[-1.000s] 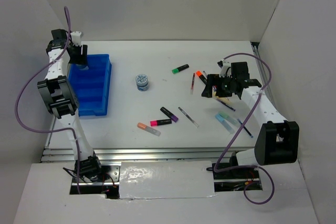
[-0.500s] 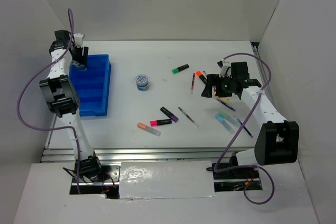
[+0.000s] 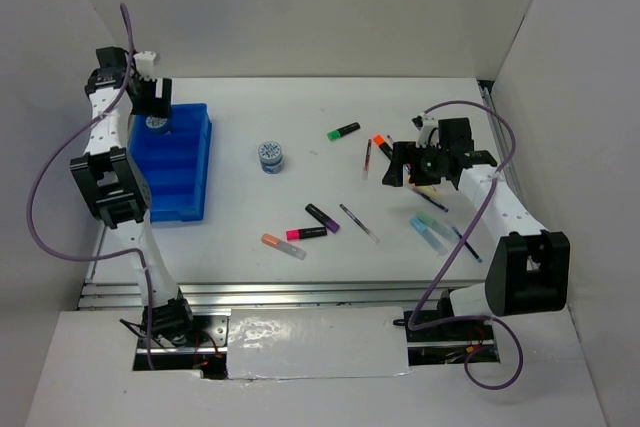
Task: Sort the stationery into containers
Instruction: Place the stationery in the storage box, then pick up the stationery from the center of the board.
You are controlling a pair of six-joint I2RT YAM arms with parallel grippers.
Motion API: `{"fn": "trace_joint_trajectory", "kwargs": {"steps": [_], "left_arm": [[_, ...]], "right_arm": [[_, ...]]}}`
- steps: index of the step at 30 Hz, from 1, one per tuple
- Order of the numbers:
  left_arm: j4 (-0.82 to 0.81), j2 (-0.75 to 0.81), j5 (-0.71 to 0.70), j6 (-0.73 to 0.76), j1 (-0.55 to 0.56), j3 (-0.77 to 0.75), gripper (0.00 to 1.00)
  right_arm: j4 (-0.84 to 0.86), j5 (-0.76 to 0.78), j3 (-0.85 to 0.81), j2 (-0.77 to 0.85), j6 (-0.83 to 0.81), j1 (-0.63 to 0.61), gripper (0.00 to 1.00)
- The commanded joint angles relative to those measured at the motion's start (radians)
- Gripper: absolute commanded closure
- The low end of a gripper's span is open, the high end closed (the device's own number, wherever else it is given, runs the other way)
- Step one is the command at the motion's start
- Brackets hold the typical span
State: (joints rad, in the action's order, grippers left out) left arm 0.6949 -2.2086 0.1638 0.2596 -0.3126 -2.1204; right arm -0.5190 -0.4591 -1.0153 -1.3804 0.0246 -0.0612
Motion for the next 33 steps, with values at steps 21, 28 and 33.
{"fn": "trace_joint_trajectory", "kwargs": {"steps": [21, 28, 33], "left_arm": [[0.152, 0.101, 0.114, -0.017, 0.602, 0.12, 0.01], [0.118, 0.067, 0.025, -0.052, 0.618, 0.162, 0.01], [0.095, 0.044, -0.026, -0.059, 0.627, 0.183, 0.01]], "right_arm": [[-0.021, 0.026, -0.048, 0.032, -0.002, -0.012, 0.0], [-0.026, 0.02, -0.051, 0.023, -0.003, -0.012, 0.0], [-0.029, 0.013, -0.052, 0.015, -0.005, -0.012, 0.0]]}}
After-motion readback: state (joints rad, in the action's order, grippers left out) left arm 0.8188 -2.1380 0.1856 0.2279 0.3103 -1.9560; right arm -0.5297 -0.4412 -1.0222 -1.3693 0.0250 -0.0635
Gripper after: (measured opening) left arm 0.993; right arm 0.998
